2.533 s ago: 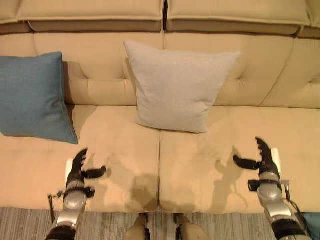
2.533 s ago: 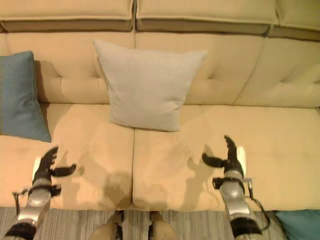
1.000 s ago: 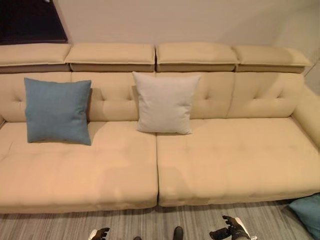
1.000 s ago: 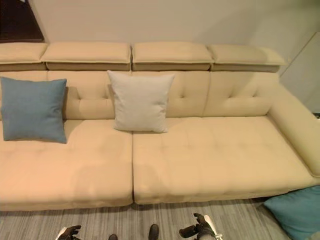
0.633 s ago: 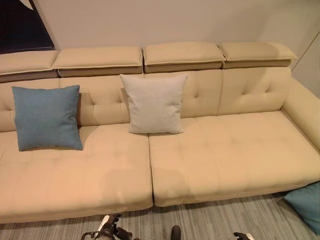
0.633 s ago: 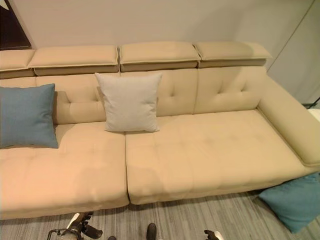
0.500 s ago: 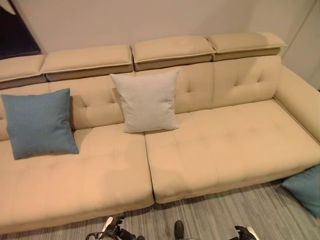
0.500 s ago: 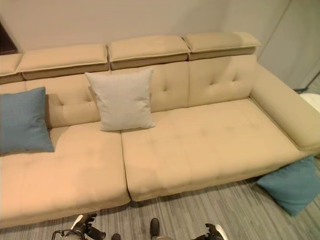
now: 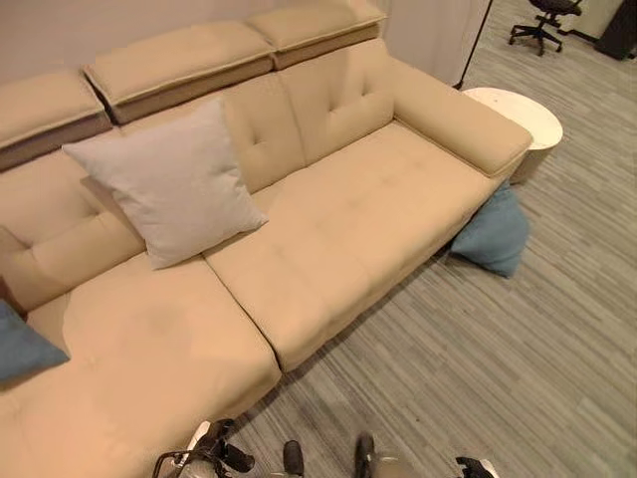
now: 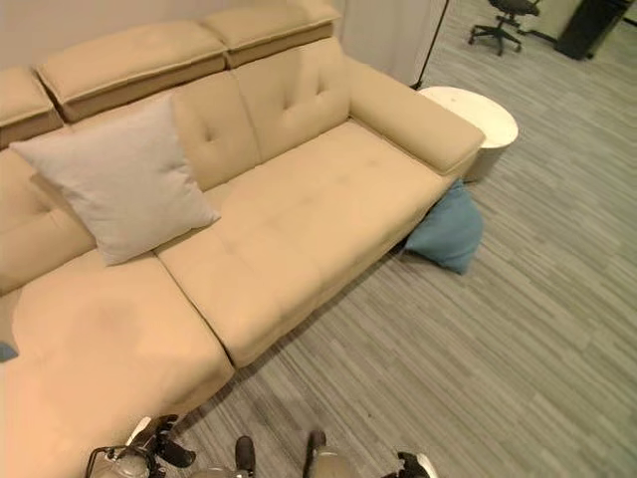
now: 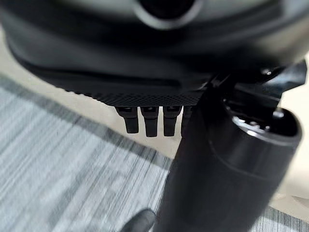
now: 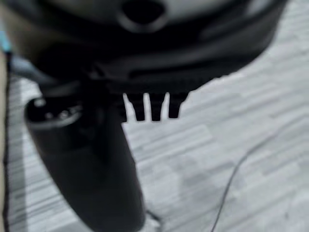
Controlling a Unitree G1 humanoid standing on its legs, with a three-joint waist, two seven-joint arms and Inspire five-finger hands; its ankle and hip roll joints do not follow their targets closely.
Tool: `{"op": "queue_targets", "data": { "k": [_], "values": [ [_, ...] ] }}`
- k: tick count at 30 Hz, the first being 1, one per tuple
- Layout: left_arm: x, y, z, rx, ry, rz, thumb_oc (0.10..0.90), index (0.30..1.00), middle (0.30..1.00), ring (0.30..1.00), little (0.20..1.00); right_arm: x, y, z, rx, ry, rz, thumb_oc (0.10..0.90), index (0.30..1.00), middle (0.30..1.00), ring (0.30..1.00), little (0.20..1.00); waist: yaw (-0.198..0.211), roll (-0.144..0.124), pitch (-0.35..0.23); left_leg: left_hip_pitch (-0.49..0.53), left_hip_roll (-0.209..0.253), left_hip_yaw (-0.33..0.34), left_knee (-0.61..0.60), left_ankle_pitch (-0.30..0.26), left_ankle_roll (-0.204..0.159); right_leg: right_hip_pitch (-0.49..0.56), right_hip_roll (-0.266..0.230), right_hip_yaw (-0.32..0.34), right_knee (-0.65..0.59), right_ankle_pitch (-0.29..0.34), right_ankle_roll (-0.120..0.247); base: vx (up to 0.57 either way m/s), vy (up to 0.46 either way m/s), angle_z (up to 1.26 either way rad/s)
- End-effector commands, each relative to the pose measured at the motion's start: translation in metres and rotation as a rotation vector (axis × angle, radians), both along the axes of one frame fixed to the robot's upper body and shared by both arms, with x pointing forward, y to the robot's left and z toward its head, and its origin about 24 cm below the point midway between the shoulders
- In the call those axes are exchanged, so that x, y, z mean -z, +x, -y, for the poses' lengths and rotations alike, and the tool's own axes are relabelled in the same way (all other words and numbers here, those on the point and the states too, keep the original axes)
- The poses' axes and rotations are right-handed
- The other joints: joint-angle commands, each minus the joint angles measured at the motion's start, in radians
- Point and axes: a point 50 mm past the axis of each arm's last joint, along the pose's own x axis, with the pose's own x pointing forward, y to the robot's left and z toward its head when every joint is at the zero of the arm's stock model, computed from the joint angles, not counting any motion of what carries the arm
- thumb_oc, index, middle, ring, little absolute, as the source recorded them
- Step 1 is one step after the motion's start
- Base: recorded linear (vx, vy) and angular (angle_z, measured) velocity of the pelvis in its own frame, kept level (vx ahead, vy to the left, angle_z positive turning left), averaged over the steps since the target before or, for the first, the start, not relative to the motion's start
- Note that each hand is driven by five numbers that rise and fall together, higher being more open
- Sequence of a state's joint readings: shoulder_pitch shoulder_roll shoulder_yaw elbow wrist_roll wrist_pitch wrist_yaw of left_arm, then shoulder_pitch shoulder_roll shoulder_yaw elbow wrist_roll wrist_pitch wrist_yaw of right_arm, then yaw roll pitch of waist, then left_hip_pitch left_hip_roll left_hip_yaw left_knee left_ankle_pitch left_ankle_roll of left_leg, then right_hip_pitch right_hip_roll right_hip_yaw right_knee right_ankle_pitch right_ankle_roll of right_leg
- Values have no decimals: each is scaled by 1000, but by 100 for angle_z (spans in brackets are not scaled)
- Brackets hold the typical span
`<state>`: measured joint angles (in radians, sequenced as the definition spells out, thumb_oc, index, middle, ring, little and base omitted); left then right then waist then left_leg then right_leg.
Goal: Pick up all the scattered cushions and arrange them neatly on the sofa.
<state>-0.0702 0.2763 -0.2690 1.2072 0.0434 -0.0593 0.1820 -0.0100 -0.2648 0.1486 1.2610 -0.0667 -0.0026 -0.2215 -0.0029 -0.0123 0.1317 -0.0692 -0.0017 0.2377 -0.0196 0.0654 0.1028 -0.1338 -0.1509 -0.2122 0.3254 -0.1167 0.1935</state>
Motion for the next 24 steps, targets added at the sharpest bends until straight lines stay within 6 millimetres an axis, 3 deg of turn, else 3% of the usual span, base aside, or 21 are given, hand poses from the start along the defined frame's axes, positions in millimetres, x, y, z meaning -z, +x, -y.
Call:
{"op": "queue_targets", "data": {
  "k": [1,4,5,9,13,14,15,16,18,24],
  "values": [
    [-5,3,-13,-21,19,27,800,900,900,900,900,-11,16,22,15,-77,67,800,900,900,900,900,46,-54,-68,-63,4,-136,42,-91,-110,75,6,-62,-227,94,-42,-227,-76,-101],
    [-5,4,-11,-14,15,31,800,900,900,900,900,-12,19,20,6,-77,74,800,900,900,900,900,60,-61,-75,-74,11,-95,42,-83,-116,93,2,-82,-268,96,-35,-133,-88,-110],
    [-5,7,-8,-6,11,37,800,900,900,900,900,-13,25,19,0,-79,91,800,900,900,900,900,56,-59,-77,-76,25,-80,43,-73,-124,91,18,-49,-290,90,-35,-55,-155,-97],
    [-4,12,4,11,-13,47,800,900,900,900,900,-14,24,21,29,-83,105,800,900,900,900,900,29,-47,-59,-68,47,-83,78,-74,-140,95,52,-3,-316,87,-56,-50,-170,-49],
    [-3,14,11,21,-30,50,800,900,900,900,900,-13,19,24,55,-87,95,800,900,900,900,900,14,-39,-44,-68,69,-92,116,-77,-152,104,68,0,-328,88,-70,-42,-83,-12],
    [-3,16,16,38,-37,51,800,900,900,900,900,-11,12,24,63,-90,72,800,900,900,900,900,21,-41,-27,-70,54,-149,139,-85,-157,111,76,17,-335,96,-76,-20,-33,-19],
    [-3,16,16,38,-37,51,800,900,900,900,900,-11,12,24,63,-89,73,800,900,900,900,900,20,-42,-29,-74,53,-150,138,-82,-157,108,75,16,-335,97,-76,-6,-74,-51],
    [0,13,21,45,-46,36,800,900,900,900,900,-10,7,25,70,-95,58,800,900,900,900,900,24,-45,-29,-86,16,-222,131,-87,-159,110,83,34,-351,110,-76,30,-55,-59],
    [2,10,23,46,-49,22,800,900,900,900,900,-9,2,27,79,-101,43,800,900,900,900,900,27,-45,-30,-102,-16,-267,130,-91,-155,114,89,55,-361,116,-71,60,-42,-55],
    [5,4,25,75,-41,-12,800,900,900,900,900,-9,-5,29,85,-116,16,800,900,900,900,900,25,-36,-30,-100,-34,-272,139,-104,-142,113,107,130,-346,104,-71,67,41,-55]
  ]
}}
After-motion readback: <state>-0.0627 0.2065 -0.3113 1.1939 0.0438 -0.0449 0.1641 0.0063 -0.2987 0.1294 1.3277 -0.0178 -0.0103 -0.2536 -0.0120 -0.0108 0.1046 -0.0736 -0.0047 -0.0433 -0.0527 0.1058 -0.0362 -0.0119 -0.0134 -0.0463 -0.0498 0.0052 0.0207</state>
